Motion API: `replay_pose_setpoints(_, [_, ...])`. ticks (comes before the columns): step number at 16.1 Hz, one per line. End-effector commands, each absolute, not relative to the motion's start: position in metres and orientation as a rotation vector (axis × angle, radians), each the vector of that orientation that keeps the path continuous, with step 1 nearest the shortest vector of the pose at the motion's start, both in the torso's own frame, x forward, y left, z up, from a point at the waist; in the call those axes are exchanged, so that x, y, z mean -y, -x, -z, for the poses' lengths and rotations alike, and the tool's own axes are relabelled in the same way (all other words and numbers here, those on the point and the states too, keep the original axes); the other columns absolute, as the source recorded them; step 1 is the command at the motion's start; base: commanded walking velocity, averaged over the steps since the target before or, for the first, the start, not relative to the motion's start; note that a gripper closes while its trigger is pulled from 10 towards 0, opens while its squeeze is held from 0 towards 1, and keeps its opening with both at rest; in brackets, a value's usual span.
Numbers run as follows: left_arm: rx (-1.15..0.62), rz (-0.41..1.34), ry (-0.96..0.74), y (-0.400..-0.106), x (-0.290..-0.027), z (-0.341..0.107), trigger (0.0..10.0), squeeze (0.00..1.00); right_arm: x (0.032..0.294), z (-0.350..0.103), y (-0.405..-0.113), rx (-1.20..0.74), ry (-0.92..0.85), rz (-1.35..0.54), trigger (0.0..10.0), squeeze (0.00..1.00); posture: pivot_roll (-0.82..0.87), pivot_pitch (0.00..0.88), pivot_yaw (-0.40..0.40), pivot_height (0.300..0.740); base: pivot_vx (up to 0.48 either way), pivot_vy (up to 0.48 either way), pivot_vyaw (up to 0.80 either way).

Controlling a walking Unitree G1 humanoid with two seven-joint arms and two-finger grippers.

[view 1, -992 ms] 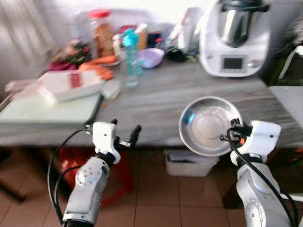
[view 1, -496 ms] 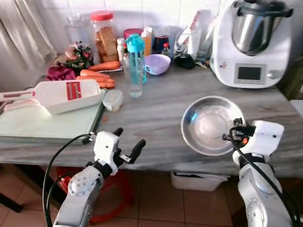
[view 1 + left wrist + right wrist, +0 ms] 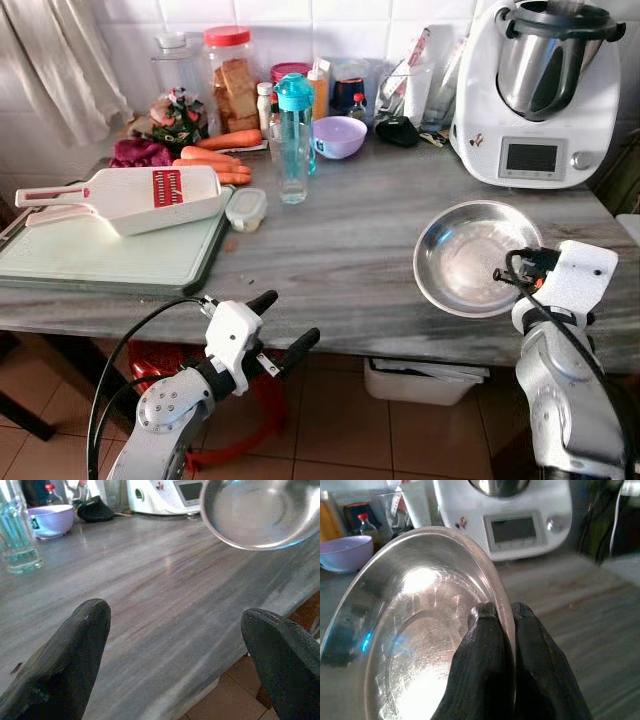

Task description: Setting the table

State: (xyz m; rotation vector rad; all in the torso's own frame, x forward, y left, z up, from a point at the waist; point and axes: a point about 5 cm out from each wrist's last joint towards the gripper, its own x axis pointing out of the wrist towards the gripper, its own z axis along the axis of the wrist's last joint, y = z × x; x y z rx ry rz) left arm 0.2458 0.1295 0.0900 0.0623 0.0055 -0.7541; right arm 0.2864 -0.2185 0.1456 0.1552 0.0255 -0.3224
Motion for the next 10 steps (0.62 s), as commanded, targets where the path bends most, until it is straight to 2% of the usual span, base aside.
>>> replay_pose_setpoints(1, [0.024, 0.772, -0.077, -0.248, -0.128, -0.097, 10.0, 0.00, 0.215, -0.145, -0.292, -0.038, -0.246, 0.310, 10.0, 0.00, -0.06, 0.017, 0.020, 0.740, 0.000, 0.000, 0.00])
replay_pose_setpoints(3, [0.029, 0.773, -0.069, -0.249, -0.126, -0.098, 10.0, 0.00, 0.209, -0.139, -0.300, -0.075, -0.325, 0.293, 10.0, 0.00, -0.06, 0.017, 0.021, 0.740, 0.000, 0.000, 0.00])
replay_pose_setpoints(10, [0.036, 0.783, -0.064, -0.252, -0.121, -0.102, 10.0, 0.00, 0.153, -0.120, -0.327, -0.183, -0.397, 0.111, 10.0, 0.00, -0.04, 0.018, 0.029, 0.740, 0.000, 0.000, 0.00])
